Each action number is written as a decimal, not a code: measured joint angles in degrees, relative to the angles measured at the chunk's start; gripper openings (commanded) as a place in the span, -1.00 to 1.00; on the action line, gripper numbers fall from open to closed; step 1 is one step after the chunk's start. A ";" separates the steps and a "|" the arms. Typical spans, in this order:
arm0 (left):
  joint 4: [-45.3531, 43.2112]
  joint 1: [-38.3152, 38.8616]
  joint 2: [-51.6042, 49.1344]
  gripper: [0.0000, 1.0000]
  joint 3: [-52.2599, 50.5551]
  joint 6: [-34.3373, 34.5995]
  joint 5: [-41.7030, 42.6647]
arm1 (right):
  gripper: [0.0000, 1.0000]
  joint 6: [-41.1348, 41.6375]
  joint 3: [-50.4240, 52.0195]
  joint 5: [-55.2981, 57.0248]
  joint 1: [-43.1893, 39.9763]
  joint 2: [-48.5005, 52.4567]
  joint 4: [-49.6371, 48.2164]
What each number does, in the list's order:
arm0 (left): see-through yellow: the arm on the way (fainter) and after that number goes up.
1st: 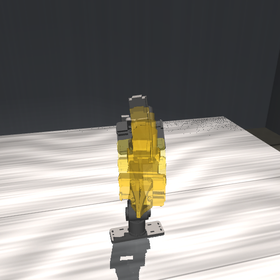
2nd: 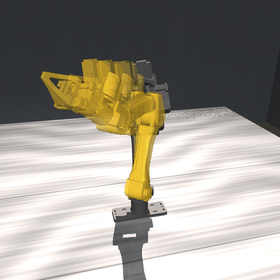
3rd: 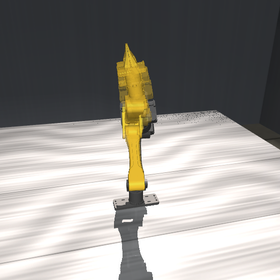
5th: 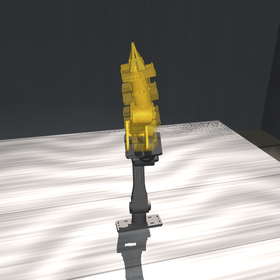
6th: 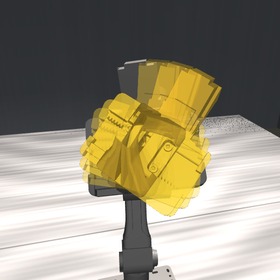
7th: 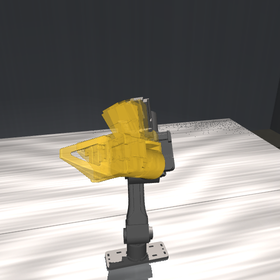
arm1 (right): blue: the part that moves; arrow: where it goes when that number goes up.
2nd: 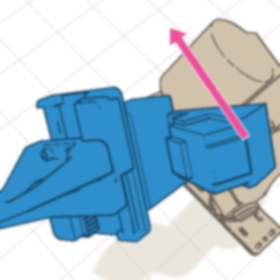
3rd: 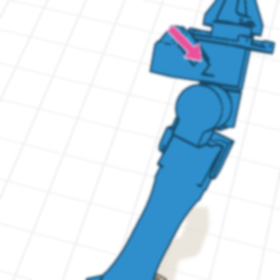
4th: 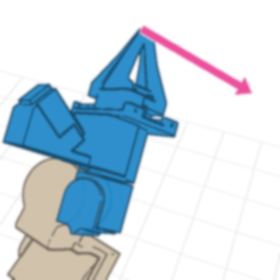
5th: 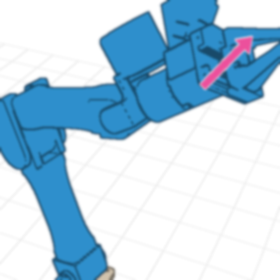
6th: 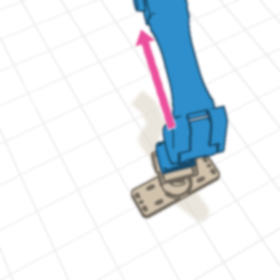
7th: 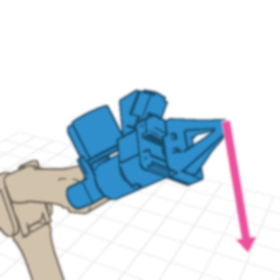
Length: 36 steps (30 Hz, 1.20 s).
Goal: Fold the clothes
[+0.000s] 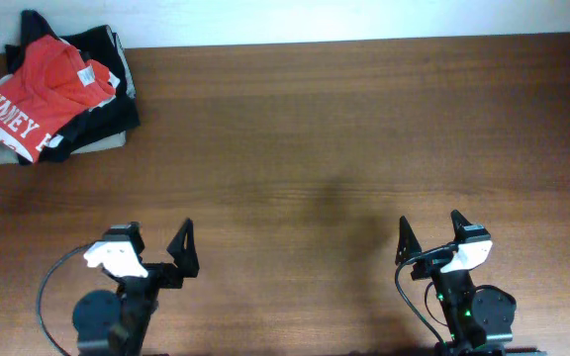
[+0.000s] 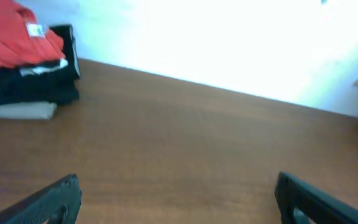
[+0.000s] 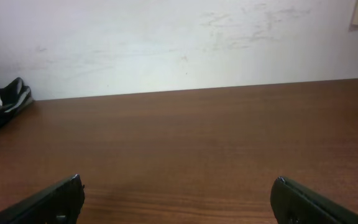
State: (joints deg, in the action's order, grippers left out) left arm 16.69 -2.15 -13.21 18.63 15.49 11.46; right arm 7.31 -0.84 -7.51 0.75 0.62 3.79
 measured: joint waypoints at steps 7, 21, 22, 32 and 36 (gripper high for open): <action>-14.69 1.60 8.20 0.98 -11.67 0.00 -4.96 | 0.97 0.00 0.00 0.00 0.00 0.00 0.00; -12.13 4.66 12.37 0.98 -17.70 -10.45 -15.65 | 0.97 0.02 0.02 0.00 0.00 0.00 0.00; -12.00 3.43 12.37 0.98 -17.70 -12.09 -14.27 | 0.97 -0.02 0.00 0.00 0.00 0.00 -0.02; -11.93 1.42 12.37 0.98 -17.70 -14.23 -12.72 | 0.97 0.00 0.00 0.00 0.00 0.00 0.00; -11.93 1.42 12.37 0.98 -17.70 -14.23 -12.72 | 0.97 0.00 0.00 0.00 0.00 0.00 0.00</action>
State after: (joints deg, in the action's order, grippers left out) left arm 4.75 -0.73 -0.84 0.93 1.26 -1.26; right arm 7.31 -0.84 -7.51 0.75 0.62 3.79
